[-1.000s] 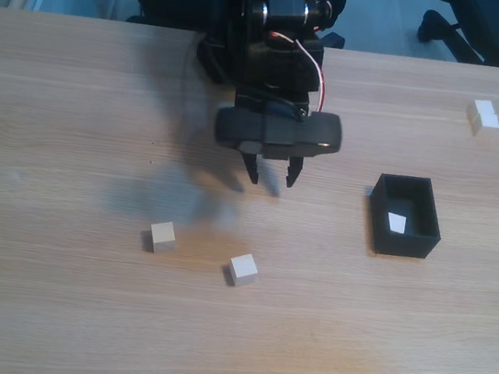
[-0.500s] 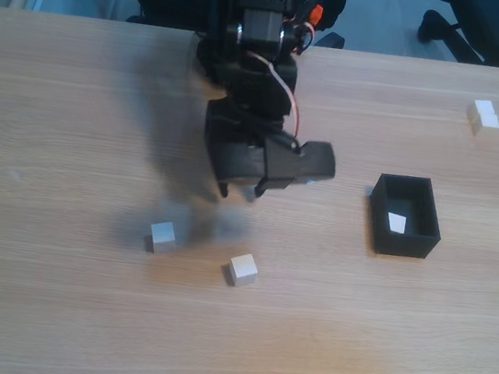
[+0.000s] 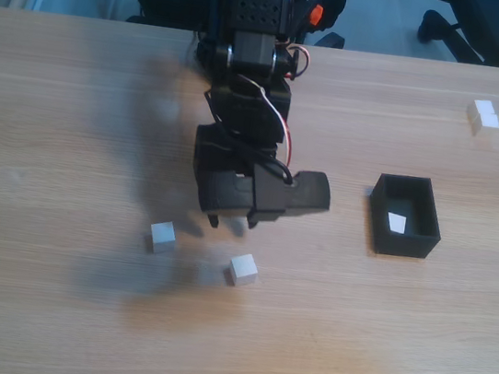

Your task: Pick blocks and place them in the box.

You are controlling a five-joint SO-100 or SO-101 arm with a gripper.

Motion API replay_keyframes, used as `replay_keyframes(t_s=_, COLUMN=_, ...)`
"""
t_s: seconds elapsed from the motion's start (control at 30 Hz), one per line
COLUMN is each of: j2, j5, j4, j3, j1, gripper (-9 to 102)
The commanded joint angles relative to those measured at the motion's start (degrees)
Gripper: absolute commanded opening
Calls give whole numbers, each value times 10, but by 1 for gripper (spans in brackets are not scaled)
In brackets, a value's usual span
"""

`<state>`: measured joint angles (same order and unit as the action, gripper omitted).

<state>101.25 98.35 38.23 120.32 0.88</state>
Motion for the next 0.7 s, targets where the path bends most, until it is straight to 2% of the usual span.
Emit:
replay_keyframes(t_s=0.0, j2=-15, j5=-16, j4=-1, j3=-55, j1=14, gripper=16)
replay_keyframes(t_s=0.3, j2=-82, j5=-22, j4=-31, j3=-106, j1=21, gripper=21)
replay_keyframes(t_s=0.67, j2=-154, j5=4, j4=-65, j3=-160, j1=-3, gripper=21)
